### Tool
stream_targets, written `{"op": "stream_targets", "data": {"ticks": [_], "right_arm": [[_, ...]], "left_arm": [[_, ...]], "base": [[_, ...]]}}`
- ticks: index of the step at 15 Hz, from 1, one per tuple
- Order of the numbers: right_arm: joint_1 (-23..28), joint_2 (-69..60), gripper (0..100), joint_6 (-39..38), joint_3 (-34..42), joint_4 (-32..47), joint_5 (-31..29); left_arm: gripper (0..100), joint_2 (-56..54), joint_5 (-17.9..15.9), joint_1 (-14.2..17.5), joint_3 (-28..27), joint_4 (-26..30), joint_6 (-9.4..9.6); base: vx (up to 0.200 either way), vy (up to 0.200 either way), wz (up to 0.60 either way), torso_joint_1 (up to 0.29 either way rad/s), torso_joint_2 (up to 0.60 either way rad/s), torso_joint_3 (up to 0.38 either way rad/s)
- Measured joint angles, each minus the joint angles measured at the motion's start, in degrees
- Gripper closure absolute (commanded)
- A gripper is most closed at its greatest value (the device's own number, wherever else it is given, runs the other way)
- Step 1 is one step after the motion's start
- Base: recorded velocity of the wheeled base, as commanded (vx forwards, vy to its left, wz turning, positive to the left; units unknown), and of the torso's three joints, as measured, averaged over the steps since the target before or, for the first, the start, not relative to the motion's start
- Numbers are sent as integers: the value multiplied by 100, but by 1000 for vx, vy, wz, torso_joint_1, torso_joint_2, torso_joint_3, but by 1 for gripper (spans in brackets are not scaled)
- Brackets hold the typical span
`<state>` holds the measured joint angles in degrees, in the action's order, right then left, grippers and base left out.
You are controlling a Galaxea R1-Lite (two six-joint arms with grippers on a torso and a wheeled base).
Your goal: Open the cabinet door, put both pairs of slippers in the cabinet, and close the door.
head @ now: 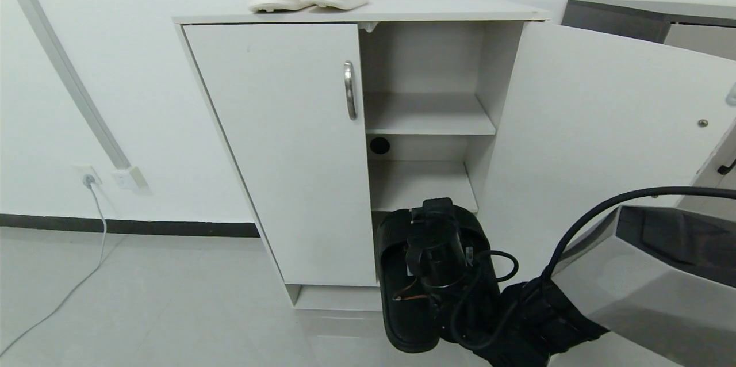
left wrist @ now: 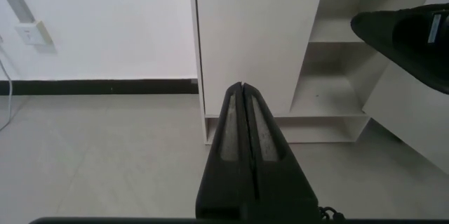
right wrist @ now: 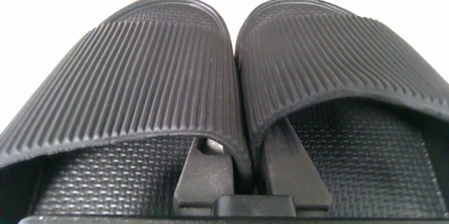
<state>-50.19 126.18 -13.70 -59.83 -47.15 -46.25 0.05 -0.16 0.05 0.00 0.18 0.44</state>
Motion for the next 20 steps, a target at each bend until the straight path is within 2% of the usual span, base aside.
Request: {"op": "stream_targets", "data": {"ticks": [4,8,17,20], "right_arm": [[-6,160,100,43,-266,5,5],[-2,226,100,54,-340,0,-4],[-50,129,100,185,-321,-2,-83],[-28,88,100,210,-276,-4,-83]], "left_arm": [[100,2,0,2,0,0,0],[100,2,5,2,0,-2,0],[100,5,13,2,0,-5,0],[100,5,16,0,0,-7,0]], "base": [[0,0,0,3,-1,-14],[0,0,0,4,2,-170],[0,0,0,3,2,-192],[0,0,0,1,1,-32]]}}
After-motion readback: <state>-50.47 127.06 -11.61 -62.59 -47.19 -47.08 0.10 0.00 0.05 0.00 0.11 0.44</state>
